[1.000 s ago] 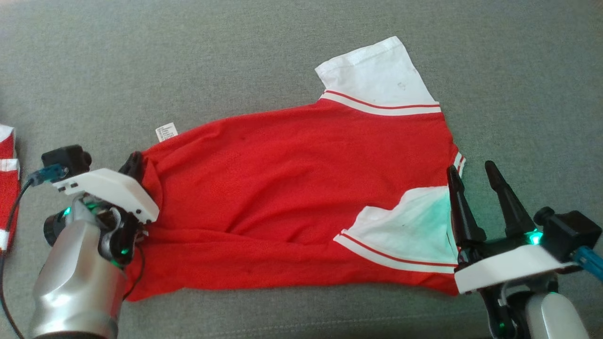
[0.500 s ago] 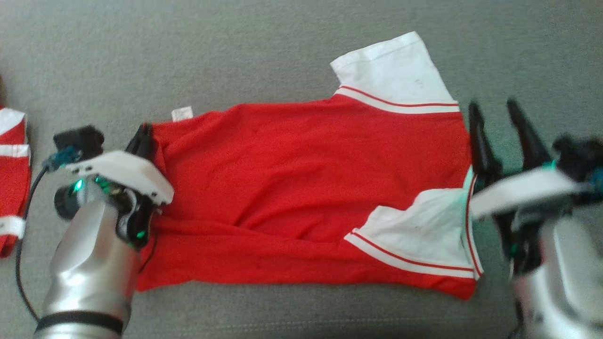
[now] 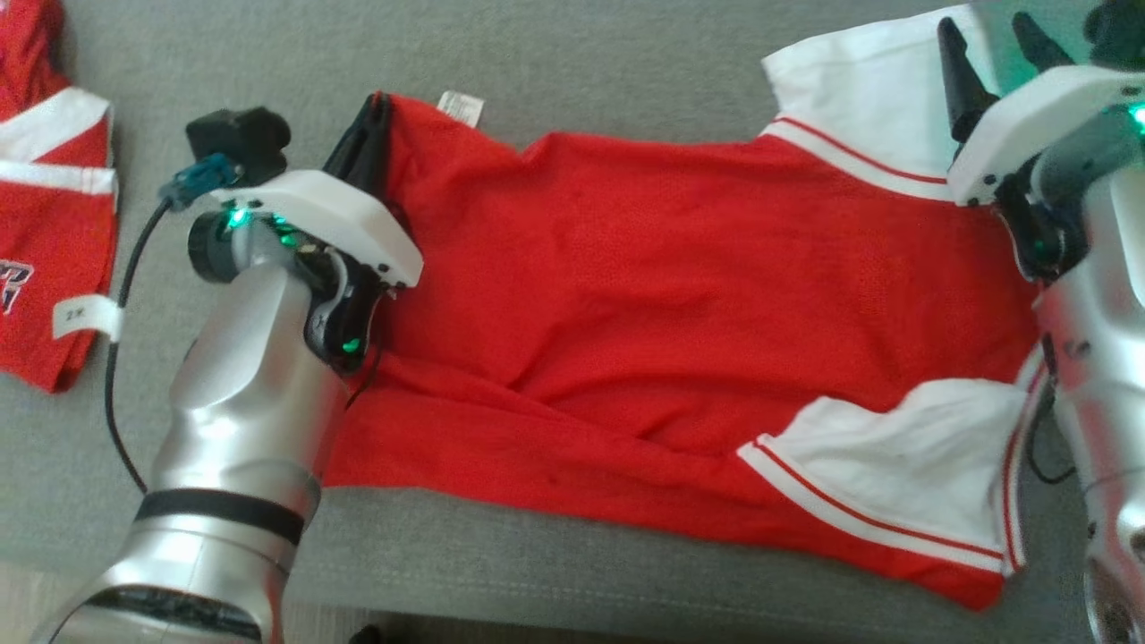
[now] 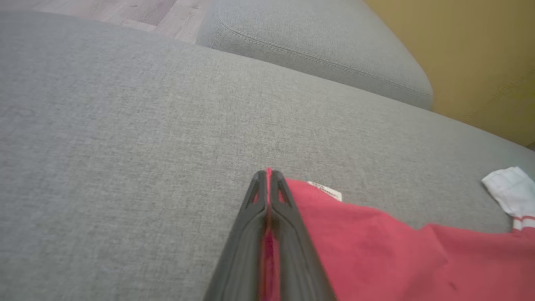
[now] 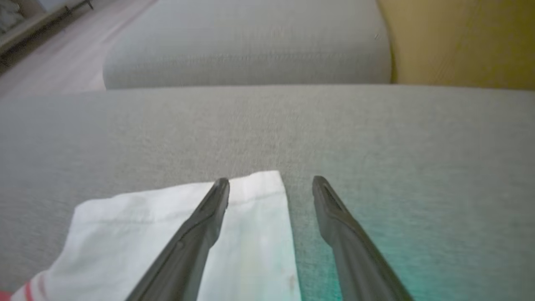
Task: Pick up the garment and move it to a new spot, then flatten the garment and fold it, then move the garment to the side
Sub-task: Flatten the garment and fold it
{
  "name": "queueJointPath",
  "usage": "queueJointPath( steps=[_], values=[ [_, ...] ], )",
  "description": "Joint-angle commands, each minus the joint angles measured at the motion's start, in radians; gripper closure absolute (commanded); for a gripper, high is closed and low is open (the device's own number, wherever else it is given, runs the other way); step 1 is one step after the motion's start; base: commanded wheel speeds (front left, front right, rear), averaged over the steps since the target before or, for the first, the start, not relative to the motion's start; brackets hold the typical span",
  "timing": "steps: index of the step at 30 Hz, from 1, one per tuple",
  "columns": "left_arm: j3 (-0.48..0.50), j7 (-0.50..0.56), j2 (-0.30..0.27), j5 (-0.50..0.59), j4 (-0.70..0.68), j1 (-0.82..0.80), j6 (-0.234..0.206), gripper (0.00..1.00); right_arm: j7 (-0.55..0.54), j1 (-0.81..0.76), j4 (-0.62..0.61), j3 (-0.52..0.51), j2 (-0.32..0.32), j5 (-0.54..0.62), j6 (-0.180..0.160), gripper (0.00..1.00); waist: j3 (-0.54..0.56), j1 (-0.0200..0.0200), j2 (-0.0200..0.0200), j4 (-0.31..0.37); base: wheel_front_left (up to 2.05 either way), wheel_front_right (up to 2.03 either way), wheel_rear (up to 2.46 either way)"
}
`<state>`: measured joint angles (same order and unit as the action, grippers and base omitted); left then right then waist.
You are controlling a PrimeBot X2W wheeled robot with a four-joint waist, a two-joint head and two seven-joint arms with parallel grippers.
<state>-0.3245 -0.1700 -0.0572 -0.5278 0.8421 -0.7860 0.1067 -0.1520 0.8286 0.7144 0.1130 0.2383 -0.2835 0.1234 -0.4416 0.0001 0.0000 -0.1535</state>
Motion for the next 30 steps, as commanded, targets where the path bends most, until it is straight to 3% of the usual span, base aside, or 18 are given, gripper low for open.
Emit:
queueJointPath(
  steps=[1,5,6,7,12,18,25,30],
  values=[
    [0.010,-0.014,-0.023,0.007,-0.010,-0.041,0.005,1.00,-0.016,0.038,0.029,0.031,0.001,0.015,0.007,0.00,-0.032,-0.0001,0.0000,-0.033,0.00,0.00,0.00],
    [-0.011,-0.031,-0.013,-0.002,0.023,-0.060,0.012,1.00,-0.054,0.092,0.144,0.071,0.003,0.027,0.007,0.03,-0.036,-0.0001,0.0000,-0.041,0.00,0.00,0.00],
    [-0.014,-0.036,-0.012,-0.004,0.032,-0.062,0.013,1.00,-0.057,0.100,0.161,0.078,0.002,0.023,0.007,0.75,-0.035,-0.0001,0.0000,-0.040,0.00,0.00,0.00],
    [-0.017,-0.041,-0.011,-0.005,0.040,-0.064,0.014,1.00,-0.047,0.107,0.170,0.086,0.001,0.020,0.007,1.00,-0.033,-0.0001,0.0000,-0.039,0.00,0.00,0.00],
    [-0.009,-0.071,-0.039,-0.009,0.061,-0.063,0.017,1.00,0.065,0.123,0.153,0.120,0.003,-0.017,0.007,1.00,-0.008,-0.0001,0.0000,-0.018,0.00,0.00,0.00],
    [0.008,-0.085,-0.100,0.001,0.016,-0.043,0.016,1.00,0.170,0.102,0.031,0.156,0.025,-0.088,0.007,1.00,0.031,-0.0001,0.0000,0.019,0.00,0.00,0.00],
    [0.018,-0.081,-0.148,0.000,-0.045,-0.007,0.008,1.00,0.183,0.034,-0.111,0.188,0.055,-0.159,0.007,1.00,0.059,-0.0001,0.0000,0.046,0.00,0.00,0.00],
    [0.029,-0.068,-0.168,-0.024,-0.102,0.059,0.006,1.00,0.180,-0.106,-0.282,0.204,0.067,-0.206,0.007,1.00,0.083,-0.0001,0.0000,0.060,0.00,0.00,0.00]
  ],
)
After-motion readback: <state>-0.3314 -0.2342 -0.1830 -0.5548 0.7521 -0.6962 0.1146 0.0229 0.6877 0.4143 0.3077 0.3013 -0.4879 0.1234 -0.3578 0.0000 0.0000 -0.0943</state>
